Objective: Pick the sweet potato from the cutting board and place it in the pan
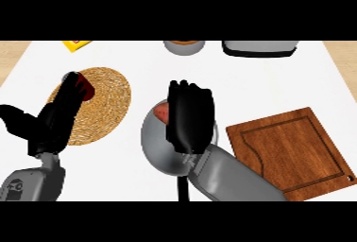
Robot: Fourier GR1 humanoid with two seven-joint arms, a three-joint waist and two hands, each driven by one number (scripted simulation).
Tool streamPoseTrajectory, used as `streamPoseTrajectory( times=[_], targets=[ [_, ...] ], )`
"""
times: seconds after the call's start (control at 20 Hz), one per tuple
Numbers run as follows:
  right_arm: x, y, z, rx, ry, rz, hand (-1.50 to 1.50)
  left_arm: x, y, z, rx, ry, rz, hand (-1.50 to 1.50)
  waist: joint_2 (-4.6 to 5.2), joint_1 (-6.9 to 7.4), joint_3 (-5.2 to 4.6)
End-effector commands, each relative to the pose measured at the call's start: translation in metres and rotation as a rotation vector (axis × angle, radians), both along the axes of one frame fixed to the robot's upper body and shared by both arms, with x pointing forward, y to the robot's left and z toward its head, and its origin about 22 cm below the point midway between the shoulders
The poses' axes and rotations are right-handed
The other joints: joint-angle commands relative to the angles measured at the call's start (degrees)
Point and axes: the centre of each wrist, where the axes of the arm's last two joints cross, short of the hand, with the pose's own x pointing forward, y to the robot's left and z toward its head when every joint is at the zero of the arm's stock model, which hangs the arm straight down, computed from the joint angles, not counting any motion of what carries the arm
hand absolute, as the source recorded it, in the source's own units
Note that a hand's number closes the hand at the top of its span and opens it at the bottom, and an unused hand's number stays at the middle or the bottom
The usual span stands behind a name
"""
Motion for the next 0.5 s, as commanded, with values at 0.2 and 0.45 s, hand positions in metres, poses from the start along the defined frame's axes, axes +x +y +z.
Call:
streamPoseTrajectory(
  times=[0.2, 0.45],
  targets=[
    [0.046, -0.011, -0.045, 0.079, 0.055, -0.042, 1.50, -0.003, 0.017, 0.013, 0.007, -0.005, -0.005, 0.00, 0.04, 0.16, 0.01],
    [0.043, -0.043, -0.097, 0.208, 0.213, -0.240, -1.50, -0.010, -0.011, -0.007, 0.009, -0.010, 0.002, 0.00, 0.11, -0.36, 0.05]
  ],
)
